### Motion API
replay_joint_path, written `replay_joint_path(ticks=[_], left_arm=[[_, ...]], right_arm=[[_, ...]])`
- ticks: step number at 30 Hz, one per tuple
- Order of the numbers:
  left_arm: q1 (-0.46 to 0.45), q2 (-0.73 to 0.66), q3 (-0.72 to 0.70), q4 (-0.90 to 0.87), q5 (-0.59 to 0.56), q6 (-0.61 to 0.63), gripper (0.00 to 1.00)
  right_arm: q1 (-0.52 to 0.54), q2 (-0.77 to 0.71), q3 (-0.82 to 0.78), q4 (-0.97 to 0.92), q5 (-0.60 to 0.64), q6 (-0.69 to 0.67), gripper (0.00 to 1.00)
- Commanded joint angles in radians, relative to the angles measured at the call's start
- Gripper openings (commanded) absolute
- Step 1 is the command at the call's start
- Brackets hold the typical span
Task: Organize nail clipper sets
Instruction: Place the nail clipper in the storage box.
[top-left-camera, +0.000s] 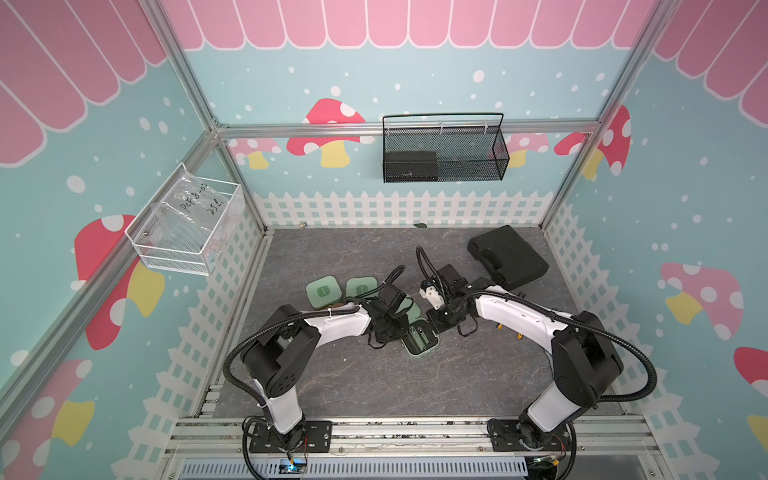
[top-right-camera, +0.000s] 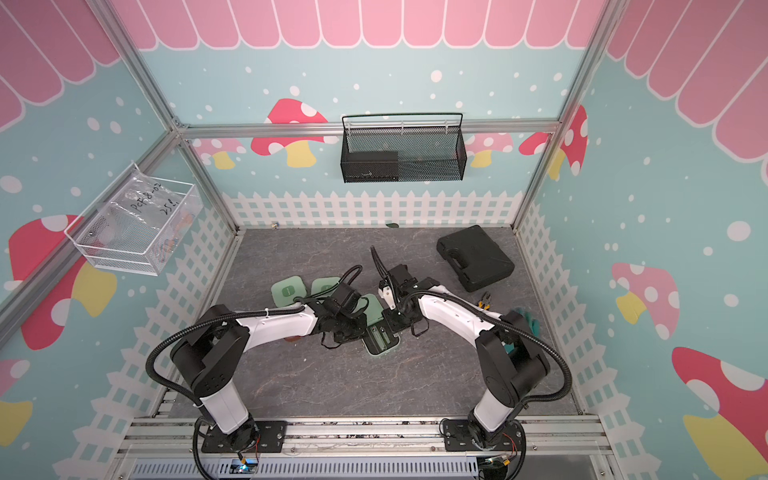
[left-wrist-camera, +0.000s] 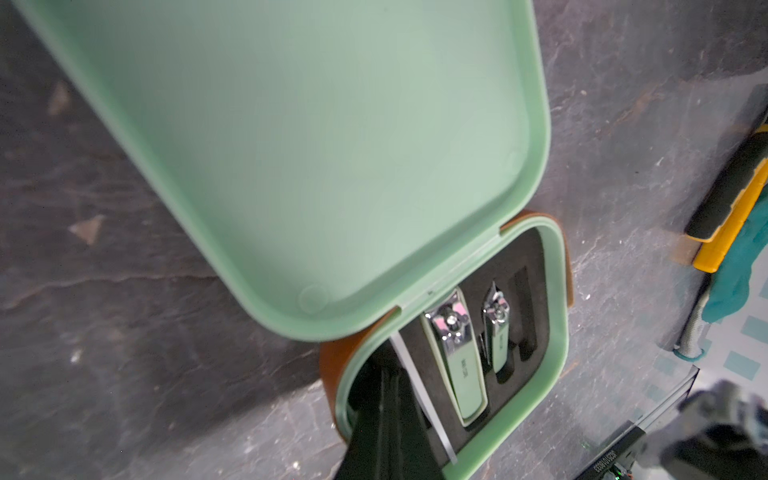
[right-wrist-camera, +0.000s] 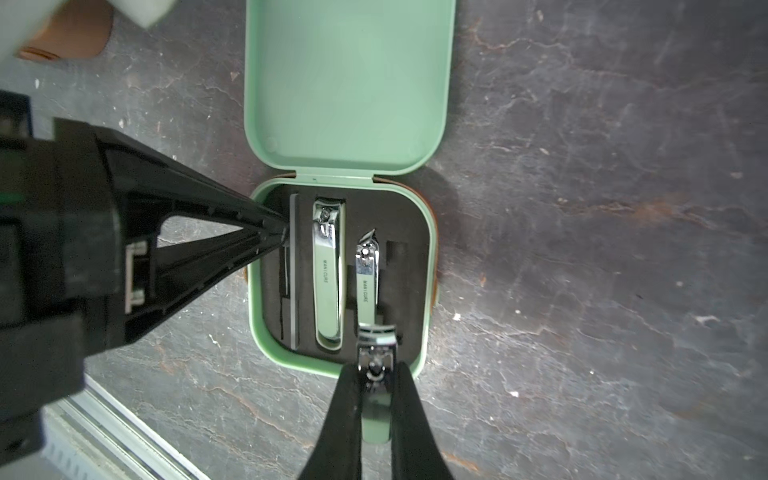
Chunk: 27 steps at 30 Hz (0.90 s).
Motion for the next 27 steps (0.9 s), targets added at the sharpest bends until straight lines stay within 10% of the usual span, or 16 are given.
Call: replay_joint_path(ticks=[1, 27], left_arm=[[0.011, -0.008, -0.021, -0.031, -0.029, -0.006, 0.00], [0.020, -0.007, -0.030, -0.031, -0.028, -0.005, 0.00]], right_arm=[[0.004, 0.053, 0.030, 0.015, -0.005, 0.013, 0.04], [0.027, 0.186, 0.021, 0.062, 0.127, -0.010, 0.04]])
